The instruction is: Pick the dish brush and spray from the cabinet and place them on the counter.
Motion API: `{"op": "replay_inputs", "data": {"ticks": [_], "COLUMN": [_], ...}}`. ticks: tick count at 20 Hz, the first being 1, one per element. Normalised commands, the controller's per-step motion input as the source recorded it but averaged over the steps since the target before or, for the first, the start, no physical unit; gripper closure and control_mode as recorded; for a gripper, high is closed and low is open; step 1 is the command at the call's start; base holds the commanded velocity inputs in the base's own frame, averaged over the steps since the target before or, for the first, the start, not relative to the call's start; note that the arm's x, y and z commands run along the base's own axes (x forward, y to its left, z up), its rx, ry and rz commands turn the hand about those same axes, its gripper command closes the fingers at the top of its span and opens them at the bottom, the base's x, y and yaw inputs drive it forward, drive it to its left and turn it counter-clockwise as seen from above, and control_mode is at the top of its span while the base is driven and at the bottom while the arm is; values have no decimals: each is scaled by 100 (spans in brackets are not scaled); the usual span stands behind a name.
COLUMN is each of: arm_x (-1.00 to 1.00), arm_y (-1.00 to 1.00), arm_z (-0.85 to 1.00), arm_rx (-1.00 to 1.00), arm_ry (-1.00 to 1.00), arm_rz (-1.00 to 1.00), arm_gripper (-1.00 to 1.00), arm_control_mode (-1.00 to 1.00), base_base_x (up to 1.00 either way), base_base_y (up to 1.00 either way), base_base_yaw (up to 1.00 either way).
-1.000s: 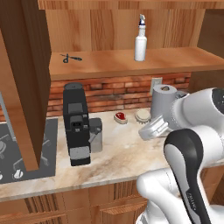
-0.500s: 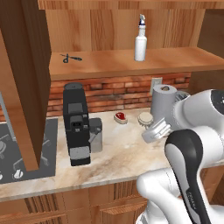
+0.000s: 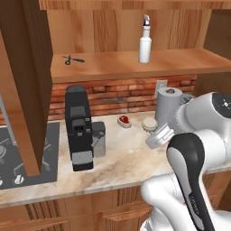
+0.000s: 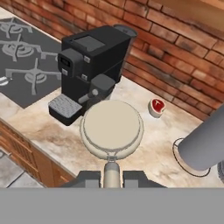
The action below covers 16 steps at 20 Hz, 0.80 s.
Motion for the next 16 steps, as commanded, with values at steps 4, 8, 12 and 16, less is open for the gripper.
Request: {"op": "replay_inputs", "data": {"ticks": [4, 8, 12, 16], "arm_x": [1, 0, 0, 0], "arm_y": [0, -2, -2, -4], "arm_z": [-32, -46, -51, -54], "arm_rx": [0, 0, 2, 4], "arm_ry": [-11, -13, -11, -11], "arm_rz": [0, 0, 0, 0], "arm_gripper": [100, 100, 100, 100], "arm_control_mode": [-100, -100, -100, -100], "base_base_x": [0, 0, 0, 0], "base_base_y": [0, 0, 0, 0], "base_base_yaw": [0, 0, 0, 0]}}
